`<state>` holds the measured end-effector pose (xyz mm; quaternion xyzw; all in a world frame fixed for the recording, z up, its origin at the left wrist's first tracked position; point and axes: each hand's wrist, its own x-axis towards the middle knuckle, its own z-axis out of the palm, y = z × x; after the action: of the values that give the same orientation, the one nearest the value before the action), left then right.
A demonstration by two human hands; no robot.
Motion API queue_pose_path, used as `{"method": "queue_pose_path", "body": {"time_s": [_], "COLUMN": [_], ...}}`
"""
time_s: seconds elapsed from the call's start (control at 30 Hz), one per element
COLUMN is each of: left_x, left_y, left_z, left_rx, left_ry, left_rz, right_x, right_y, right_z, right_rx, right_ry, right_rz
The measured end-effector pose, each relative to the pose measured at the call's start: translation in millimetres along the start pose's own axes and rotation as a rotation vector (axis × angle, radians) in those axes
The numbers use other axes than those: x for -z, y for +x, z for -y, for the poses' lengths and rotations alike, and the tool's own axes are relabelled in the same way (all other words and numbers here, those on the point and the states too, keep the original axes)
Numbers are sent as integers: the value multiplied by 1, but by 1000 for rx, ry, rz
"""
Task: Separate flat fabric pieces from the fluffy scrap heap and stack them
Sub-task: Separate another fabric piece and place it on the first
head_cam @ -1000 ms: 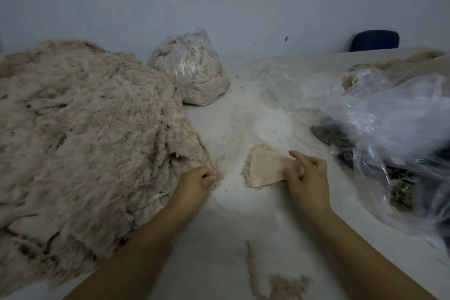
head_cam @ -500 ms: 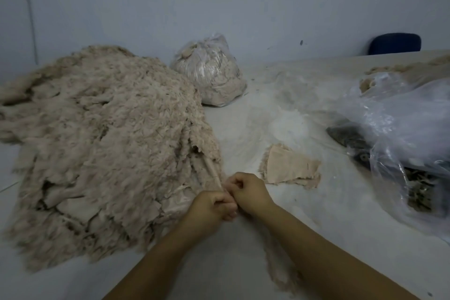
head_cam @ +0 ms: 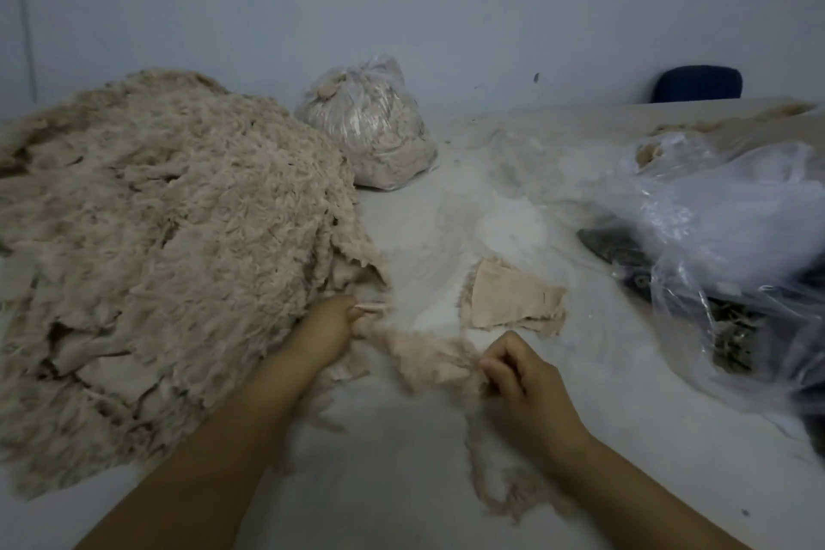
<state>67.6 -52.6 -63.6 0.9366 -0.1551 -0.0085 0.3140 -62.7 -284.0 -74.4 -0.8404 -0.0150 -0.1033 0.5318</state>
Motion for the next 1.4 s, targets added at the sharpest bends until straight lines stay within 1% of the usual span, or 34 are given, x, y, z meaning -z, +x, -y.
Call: {"method": "queue_pose_path", "body": {"time_s": [0.03, 0.07, 0.1, 0.17, 0.23, 0.37, 0.43, 0.47, 0.5, 0.6, 0.63, 0.67, 0.7, 0.73, 0.77, 0.83, 0.9, 0.97, 1.03, 1.07, 1.17, 1.23, 1.4], "left_x": [3, 5, 7, 4, -2, 5, 12, 14, 14, 4, -1, -6, -12, -17, -22, -27, -28, -25, -25, -24, -24, -23, -27], "left_y": [-2, -3, -6, -10, -13, -18, -22, -23, -25, -35, -39, -43, -46, -50, -52, -54, -54, -55, -56, -57, -55, -56, -55], "left_z": [1, -1, -3, -11, -17, -13, -10, -11, -14, -40, -52, -62, -69, -76, -80, -83, -83, -84, -87, -88, -86, -83, -78], "left_rx": [35, 42, 32, 18, 6, 175, 226, 212, 181, 135, 137, 161, 177, 159, 125, 104, 88, 33, 15, 10, -12, -27, -14], "left_ry": [-110, -171, -159, -15, 163, 340, 410, 361, 224, -354, -532, -699, -820, -902, -924, -922, -898, -818, -773, -775, -768, -781, -752], "left_rz": [-51, -73, -65, -16, 30, 61, 62, 72, 85, 99, 163, 265, 383, 467, 497, 415, 358, 385, 419, 414, 344, 347, 341], "right_x": [5, 9, 13, 15, 13, 19, 27, 29, 28, 16, 12, 9, 8, 7, 7, 9, 13, 15, 12, 10, 7, 6, 9], "right_y": [-2, -3, -2, 0, 3, 7, 7, 7, 6, 4, 4, 4, 4, 4, 3, 2, 2, 4, 8, 9, 11, 9, 5], "right_z": [-3, -6, -9, -9, -7, -4, -6, -7, -7, -1, 3, 7, 11, 14, 16, 18, 17, 19, 21, 22, 18, 15, 10], "right_rx": [-12, -25, -37, -36, -25, -52, -66, -75, -93, -137, -143, -153, -161, -164, -161, -173, -216, -261, -304, -327, -330, -315, -346], "right_ry": [2, 6, 9, 18, 80, 235, 286, 277, 274, 357, 409, 466, 522, 566, 604, 699, 821, 805, 764, 759, 661, 629, 692], "right_rz": [-23, -44, -61, -93, -142, -266, -327, -310, -264, -134, -98, -65, -36, -12, 0, 30, 137, 229, 236, 210, 56, -16, -157]}}
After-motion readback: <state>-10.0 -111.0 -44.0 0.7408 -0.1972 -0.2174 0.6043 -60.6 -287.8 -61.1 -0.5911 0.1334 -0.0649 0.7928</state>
